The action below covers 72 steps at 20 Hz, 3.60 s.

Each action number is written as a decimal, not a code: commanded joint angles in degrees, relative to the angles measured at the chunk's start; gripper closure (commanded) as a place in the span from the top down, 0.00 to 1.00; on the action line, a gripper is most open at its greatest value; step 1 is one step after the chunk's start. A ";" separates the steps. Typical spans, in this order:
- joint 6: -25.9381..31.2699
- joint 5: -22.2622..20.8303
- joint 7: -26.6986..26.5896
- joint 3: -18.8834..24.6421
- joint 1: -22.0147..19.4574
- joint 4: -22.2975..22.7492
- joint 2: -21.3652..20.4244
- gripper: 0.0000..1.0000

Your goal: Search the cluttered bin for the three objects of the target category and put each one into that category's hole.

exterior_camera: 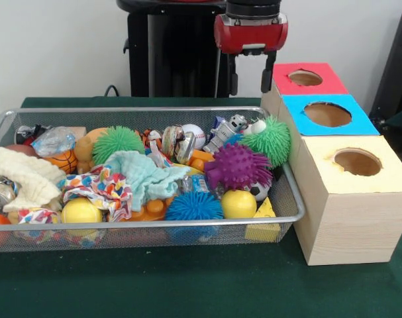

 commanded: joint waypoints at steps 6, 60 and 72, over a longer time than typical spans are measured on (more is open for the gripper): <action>15.26 -0.74 7.40 -5.60 5.26 -4.55 3.00 1.00; 8.18 0.81 -1.11 -2.18 -9.03 -7.07 9.36 1.00; 6.48 2.98 10.72 -7.65 -9.30 -7.70 11.96 1.00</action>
